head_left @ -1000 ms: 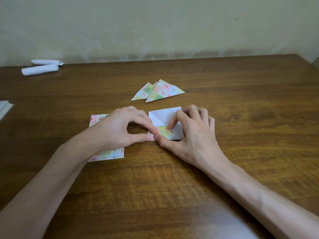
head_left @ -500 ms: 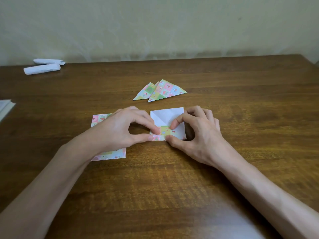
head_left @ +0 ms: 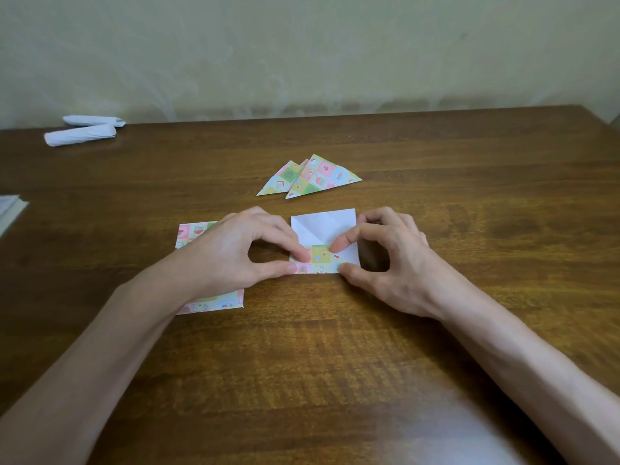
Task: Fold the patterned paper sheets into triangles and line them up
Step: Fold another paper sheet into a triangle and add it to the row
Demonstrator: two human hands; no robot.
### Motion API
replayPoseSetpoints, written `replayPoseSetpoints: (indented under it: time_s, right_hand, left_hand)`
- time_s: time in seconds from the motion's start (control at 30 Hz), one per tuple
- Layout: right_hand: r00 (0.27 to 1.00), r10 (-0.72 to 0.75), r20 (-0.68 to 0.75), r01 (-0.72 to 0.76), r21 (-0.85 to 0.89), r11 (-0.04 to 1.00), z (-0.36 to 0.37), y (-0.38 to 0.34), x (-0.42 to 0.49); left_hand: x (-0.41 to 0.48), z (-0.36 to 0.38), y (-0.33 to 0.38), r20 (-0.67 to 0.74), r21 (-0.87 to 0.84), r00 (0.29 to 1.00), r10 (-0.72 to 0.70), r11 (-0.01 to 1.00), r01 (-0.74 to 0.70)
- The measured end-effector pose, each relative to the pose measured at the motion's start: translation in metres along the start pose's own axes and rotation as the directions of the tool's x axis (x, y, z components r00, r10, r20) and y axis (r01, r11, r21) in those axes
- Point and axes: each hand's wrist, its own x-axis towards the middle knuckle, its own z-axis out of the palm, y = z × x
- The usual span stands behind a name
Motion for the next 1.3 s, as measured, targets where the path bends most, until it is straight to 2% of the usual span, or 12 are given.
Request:
replayPoseSetpoints:
  time_s: [0.33, 0.43, 0.57, 0.7, 1.03, 1.3]
  right_hand:
    - [0.995, -0.046, 0.088, 0.041, 0.062, 0.997, -0.016, 0.01, 0.003]
    - [0.995, -0.052, 0.084, 0.047, 0.064, 0.997, -0.015, 0.01, 0.003]
    - [0.996, -0.054, 0.077, 0.049, 0.065, 0.997, -0.015, 0.011, 0.002]
    - [0.996, -0.059, 0.068, 0.054, 0.072, 0.996, -0.015, 0.012, 0.002]
    - [0.996, -0.066, 0.065, 0.061, 0.076, 0.995, -0.014, 0.014, 0.001]
    - [0.995, -0.078, 0.056, 0.074, 0.072, 0.995, -0.012, 0.015, -0.001]
  left_hand:
    - [-0.003, 0.002, 0.003, -0.036, 0.041, 0.999, 0.021, 0.999, -0.02]
    - [-0.012, 0.009, 0.007, -0.057, 0.182, 0.993, 0.1, 0.979, -0.088]
    - [-0.026, 0.022, 0.021, 0.019, 0.481, 0.984, 0.178, 0.861, -0.165]
    - [-0.03, 0.028, 0.033, 0.065, 0.582, 0.985, 0.162, 0.796, -0.169]
    - [-0.027, 0.031, 0.045, 0.037, 0.574, 0.995, 0.091, 0.813, -0.096]
    - [-0.03, 0.031, 0.043, 0.026, 0.534, 0.995, 0.093, 0.84, -0.092]
